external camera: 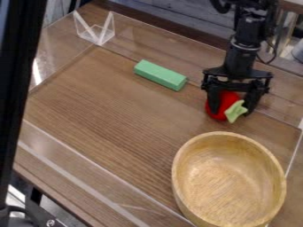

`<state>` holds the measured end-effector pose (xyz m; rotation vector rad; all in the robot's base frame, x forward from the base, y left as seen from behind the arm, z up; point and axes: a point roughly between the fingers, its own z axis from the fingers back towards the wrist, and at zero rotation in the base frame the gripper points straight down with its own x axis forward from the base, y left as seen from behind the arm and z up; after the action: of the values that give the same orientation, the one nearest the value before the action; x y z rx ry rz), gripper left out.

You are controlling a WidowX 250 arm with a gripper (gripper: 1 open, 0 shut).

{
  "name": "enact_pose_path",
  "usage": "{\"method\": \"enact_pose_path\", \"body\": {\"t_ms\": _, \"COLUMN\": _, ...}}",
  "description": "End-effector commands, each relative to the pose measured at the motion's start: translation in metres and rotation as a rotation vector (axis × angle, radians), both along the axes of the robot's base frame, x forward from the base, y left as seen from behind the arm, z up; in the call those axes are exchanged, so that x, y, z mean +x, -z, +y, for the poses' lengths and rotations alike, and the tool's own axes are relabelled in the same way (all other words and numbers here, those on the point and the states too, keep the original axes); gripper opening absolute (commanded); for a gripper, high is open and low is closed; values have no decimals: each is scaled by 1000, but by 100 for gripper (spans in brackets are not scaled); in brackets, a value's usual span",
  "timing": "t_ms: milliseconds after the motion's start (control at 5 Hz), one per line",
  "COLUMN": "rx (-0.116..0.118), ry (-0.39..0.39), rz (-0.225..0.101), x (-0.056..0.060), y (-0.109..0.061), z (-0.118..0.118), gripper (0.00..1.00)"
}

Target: Move the red fruit to the left

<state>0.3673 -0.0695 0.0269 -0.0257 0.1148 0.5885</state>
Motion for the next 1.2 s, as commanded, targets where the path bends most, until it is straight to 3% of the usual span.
{"method": "enact_pose_path", "body": {"t_ms": 0, "rx": -10, "ry": -32, "rz": -53, "x": 9, "y": -15, "z": 4, "gripper": 0}}
{"method": "enact_pose_path", "body": {"t_ms": 400, "rx": -82, "ry": -57, "rz": -114, "x": -7, "y": -77, "z": 11, "gripper": 0}}
{"method": "enact_pose_path", "body": {"t_ms": 600, "rx": -106, "ry": -143, "rz": -138, "x": -12, "y": -104, "z": 41, "gripper": 0}}
{"method": "enact_pose_path", "body": {"t_ms": 800, "rx": -101, "ry": -255, "rz": -157, "x": -25, "y": -115, "z": 81, "gripper": 0}}
{"method": "enact_pose_path", "body": {"t_ms": 1000, "rx": -96, "ry": -354, "rz": -171, "x": -39, "y": -140, "z": 103, "gripper": 0}}
